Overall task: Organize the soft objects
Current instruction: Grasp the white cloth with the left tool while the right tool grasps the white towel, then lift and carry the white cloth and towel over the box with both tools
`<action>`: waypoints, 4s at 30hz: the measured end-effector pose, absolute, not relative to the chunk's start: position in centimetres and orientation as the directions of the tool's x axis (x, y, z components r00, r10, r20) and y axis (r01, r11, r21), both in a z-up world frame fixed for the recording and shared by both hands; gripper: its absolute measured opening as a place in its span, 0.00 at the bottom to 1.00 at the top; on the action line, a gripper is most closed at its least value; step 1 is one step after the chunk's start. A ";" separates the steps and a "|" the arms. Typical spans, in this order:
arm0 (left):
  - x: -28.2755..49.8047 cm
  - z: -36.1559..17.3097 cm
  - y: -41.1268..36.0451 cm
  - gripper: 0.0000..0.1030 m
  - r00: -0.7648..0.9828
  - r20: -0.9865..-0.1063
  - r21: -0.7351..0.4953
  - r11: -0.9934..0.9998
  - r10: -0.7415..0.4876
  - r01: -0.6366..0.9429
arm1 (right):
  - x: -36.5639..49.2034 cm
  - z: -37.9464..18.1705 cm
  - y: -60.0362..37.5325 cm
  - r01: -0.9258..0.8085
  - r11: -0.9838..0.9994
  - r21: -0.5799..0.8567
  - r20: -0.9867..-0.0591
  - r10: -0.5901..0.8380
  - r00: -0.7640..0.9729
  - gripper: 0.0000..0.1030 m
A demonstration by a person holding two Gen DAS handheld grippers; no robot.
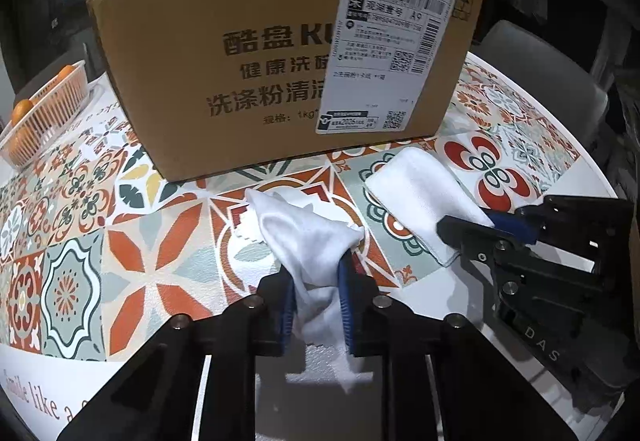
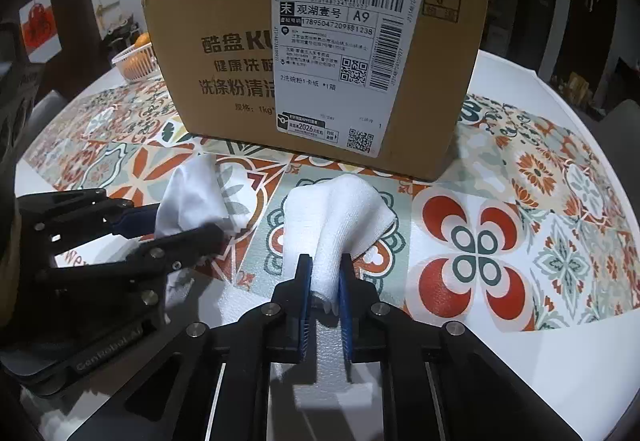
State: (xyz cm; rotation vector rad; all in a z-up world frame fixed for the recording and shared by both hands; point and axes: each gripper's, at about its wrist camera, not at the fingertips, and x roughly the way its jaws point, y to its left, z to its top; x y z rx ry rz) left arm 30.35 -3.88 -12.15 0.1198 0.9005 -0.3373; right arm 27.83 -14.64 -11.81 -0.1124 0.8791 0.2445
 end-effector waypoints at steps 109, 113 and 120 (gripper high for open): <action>37.4 4.6 -2.7 0.19 0.862 -0.468 0.082 0.961 -0.196 0.263 | 33.2 4.0 -14.7 -0.173 0.983 0.062 -0.450 0.182 0.874 0.09; 39.1 3.1 -3.1 0.19 0.835 -0.513 0.072 0.959 -0.199 0.273 | 34.6 3.0 -14.8 -0.170 0.983 0.065 -0.486 0.180 0.856 0.09; 40.7 0.9 -4.0 0.35 0.815 -0.553 0.108 0.955 -0.174 0.278 | 36.3 1.5 -15.4 -0.164 0.985 0.052 -0.537 0.166 0.827 0.09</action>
